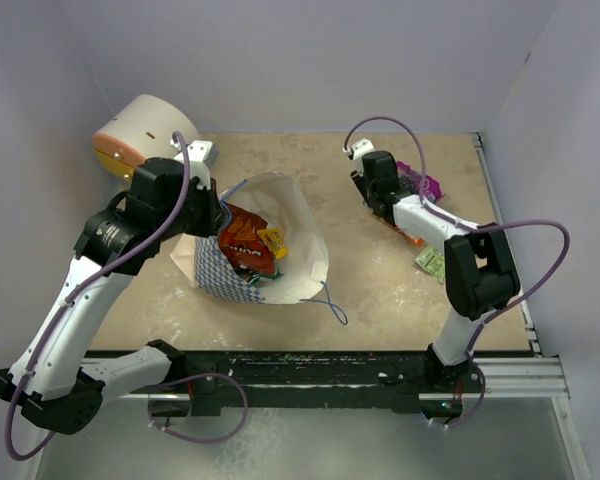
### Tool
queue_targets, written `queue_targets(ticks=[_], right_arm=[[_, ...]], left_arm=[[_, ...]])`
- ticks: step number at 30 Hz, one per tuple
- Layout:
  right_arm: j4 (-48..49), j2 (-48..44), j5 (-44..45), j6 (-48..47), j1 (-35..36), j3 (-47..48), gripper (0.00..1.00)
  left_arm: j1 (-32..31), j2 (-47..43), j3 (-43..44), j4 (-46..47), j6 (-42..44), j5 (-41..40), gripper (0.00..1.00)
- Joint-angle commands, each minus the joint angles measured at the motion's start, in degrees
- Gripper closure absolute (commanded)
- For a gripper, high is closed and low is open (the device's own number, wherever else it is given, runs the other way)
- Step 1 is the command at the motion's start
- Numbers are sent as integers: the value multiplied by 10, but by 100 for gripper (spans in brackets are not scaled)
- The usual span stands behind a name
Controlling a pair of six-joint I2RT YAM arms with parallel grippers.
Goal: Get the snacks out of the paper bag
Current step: Place the snack at the center of the board, then take out the snack from the paper bag.
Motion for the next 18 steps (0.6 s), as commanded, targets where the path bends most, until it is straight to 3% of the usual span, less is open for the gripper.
queue_targets(ticks=[1,10,18], right_arm=[[-29,-43,10,12,1,19,45],[-45,-134,-73,34,12,5,28],[-39,-228,-206,88,52,-42,27]], left_arm=[[0,3,15,8,-4,0,100],[0,-3,14,-4,-7,2,100],[0,-41,-37,-9,-39,2,100]])
